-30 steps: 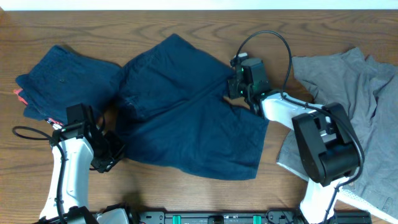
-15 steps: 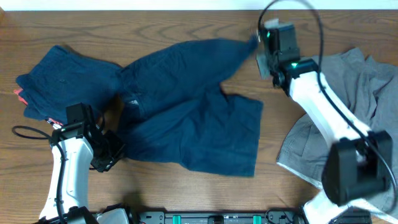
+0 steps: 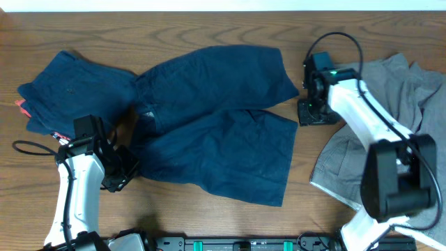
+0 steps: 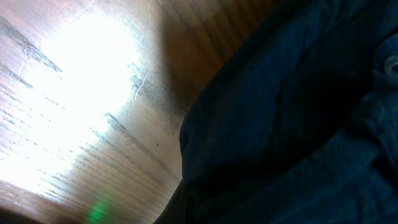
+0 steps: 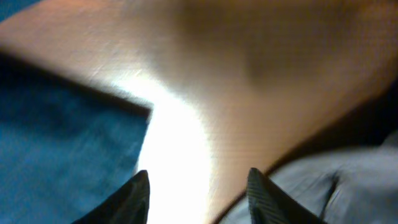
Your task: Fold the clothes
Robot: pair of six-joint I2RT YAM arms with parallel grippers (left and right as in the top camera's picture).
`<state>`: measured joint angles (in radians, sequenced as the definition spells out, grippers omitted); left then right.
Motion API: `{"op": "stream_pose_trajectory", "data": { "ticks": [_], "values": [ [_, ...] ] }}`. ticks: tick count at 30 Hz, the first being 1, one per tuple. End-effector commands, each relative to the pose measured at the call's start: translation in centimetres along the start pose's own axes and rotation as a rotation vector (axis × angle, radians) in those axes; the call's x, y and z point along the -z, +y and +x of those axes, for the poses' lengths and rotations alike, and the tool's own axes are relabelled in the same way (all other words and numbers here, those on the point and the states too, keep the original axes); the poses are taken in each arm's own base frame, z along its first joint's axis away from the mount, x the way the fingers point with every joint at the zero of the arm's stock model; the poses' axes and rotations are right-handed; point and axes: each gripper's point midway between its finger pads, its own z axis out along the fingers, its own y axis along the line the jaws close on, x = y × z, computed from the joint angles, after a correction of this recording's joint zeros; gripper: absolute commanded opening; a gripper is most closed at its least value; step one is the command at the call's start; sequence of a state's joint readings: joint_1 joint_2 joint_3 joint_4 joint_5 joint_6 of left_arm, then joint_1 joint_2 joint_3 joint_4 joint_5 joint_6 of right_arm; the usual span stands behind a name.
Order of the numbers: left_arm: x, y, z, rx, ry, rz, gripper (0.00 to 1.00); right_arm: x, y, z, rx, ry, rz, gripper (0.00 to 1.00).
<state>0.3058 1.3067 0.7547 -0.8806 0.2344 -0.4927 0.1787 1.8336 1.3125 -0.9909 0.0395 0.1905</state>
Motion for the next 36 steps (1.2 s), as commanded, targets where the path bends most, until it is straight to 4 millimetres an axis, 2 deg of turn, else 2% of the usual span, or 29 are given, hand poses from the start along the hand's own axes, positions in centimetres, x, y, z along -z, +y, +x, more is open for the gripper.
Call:
{"op": "stream_pose_trajectory", "data": {
  "ticks": [1,3,6,9,12,15,21,23,28,32,36],
  "values": [
    [0.5,-0.2,-0.9,-0.026,-0.039,0.002,0.06,3.1,2.9,0.9,-0.092,0.015,-0.224,0.5],
    [0.6,-0.2,-0.9,-0.043,-0.04,0.002,0.06,3.6,3.3,2.3,-0.182,0.073,-0.248,0.5],
    [0.6,-0.2,-1.0,-0.051,-0.041,0.003,0.06,3.8,5.1,4.2,-0.245,0.154,-0.293,0.5],
    [0.6,-0.3,-1.1,-0.058,-0.046,0.005,0.06,3.4,7.2,6.0,-0.285,0.187,-0.33,0.5],
    [0.6,-0.3,-1.1,-0.058,-0.046,0.005,0.06,2.5,9.1,8.6,-0.343,0.204,-0.34,0.49],
    [0.6,-0.3,-1.1,-0.058,-0.046,0.005,0.06,1.9,10.3,11.9,-0.425,0.238,-0.329,0.48],
    [0.6,-0.3,-1.1,-0.058,-0.048,0.007,0.06,1.3,11.9,19.7,-0.545,0.342,-0.275,0.42],
    [0.6,-0.4,-1.2,-0.059,-0.051,0.008,0.07,1.2,12.2,21.3,-0.578,0.353,-0.26,0.4],
    [0.6,-0.4,-1.2,-0.059,-0.052,0.009,0.06,0.0,12.6,23.4,-0.633,0.324,-0.232,0.43],
    [0.6,-0.4,-1.2,-0.059,-0.052,0.009,0.06,-1.3,13.4,23.3,-0.678,0.29,-0.263,0.59],
    [0.6,-0.4,-1.2,-0.059,-0.052,0.009,0.07,-2.5,13.5,22.9,-0.739,0.268,-0.292,0.62]
  ]
}}
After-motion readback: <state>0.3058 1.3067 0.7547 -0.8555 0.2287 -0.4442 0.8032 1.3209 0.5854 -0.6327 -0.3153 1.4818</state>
